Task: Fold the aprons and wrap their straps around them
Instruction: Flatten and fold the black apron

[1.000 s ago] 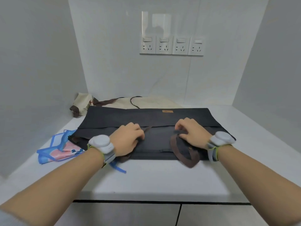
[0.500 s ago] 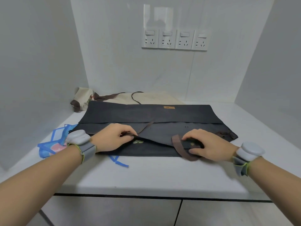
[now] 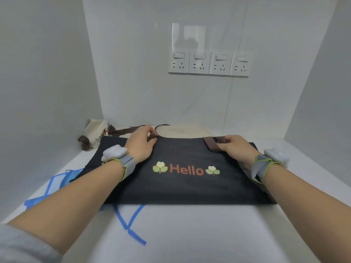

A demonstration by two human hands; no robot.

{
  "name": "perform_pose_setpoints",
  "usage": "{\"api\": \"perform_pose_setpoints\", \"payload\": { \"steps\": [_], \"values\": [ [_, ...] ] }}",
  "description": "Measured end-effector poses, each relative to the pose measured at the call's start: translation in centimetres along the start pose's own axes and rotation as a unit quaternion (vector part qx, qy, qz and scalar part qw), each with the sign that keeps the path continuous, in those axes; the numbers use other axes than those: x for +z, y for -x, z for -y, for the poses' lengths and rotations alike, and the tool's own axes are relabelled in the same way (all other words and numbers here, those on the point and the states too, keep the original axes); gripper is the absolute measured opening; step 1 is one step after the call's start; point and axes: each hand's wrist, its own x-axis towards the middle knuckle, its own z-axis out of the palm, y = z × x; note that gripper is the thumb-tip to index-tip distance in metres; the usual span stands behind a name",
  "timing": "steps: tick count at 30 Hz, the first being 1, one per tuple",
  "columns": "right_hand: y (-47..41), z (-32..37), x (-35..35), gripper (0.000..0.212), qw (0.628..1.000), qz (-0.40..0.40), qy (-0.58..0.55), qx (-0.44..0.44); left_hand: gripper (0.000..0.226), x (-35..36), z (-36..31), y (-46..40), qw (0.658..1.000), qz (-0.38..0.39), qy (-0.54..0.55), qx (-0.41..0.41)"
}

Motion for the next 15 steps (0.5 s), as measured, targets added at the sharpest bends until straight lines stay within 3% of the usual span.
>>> {"api": "perform_pose_setpoints", "payload": {
  "steps": [3, 10, 15],
  "values": [
    [-4.0, 0.3, 0.3, 0.006, 0.999, 0.011, -0.002, 0.052, 0.010, 1.9, 0.9, -3.3, 1.000, 0.005, -0.030, 0.000],
    [-13.1, -3.0, 3.0, 0.022, 0.996, -0.015, 0.025, 0.088, 0.018, 6.4, 4.4, -9.8, 0.996, 0.028, -0.078, -0.023],
    [-15.8, -4.7, 4.6, 0.009, 0.995, -0.023, 0.000, 0.092, 0.030, 9.5, 7.0, -10.9, 0.988, 0.071, -0.128, -0.043]
  ]
}}
